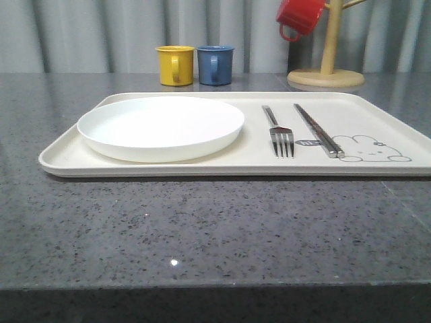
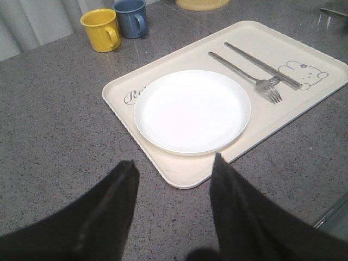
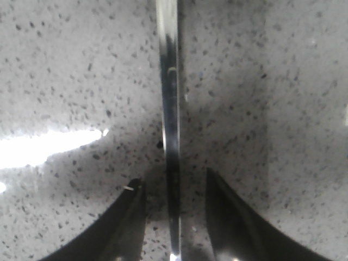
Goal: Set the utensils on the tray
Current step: 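Move the right gripper to the metal spoon and grasp it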
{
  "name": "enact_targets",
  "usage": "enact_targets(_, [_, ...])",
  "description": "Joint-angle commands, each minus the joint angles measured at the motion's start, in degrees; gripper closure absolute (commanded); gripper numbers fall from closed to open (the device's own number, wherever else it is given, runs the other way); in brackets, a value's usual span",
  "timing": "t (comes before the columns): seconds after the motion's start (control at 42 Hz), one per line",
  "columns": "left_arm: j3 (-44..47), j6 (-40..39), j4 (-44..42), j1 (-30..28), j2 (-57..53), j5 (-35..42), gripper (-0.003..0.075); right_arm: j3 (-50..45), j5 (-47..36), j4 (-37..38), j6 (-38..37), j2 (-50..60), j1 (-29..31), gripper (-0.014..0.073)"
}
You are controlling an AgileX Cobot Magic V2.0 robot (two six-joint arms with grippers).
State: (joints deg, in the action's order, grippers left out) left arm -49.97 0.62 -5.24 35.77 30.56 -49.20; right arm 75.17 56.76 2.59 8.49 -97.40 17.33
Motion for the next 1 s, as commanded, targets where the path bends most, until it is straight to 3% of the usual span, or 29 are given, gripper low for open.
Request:
enact_targets(0.0, [-1.5, -0.6, -0.3, 0.4, 0.3, 4.5, 0.0409, 1.5, -1.7, 0.7, 0.6, 2.4, 0.4, 0.0289])
enact_targets(0.715, [-1.5, -0.6, -0.3, 0.4, 0.3, 4.5, 0.0409, 1.5, -0.8, -1.5, 0.6, 2.4, 1.2, 0.0292])
enact_targets(0.977, [-1.5, -0.6, -0.3, 0.4, 0.3, 4.5, 0.0409, 1.5, 0.3, -2.6, 0.6, 2.4, 1.2, 0.04])
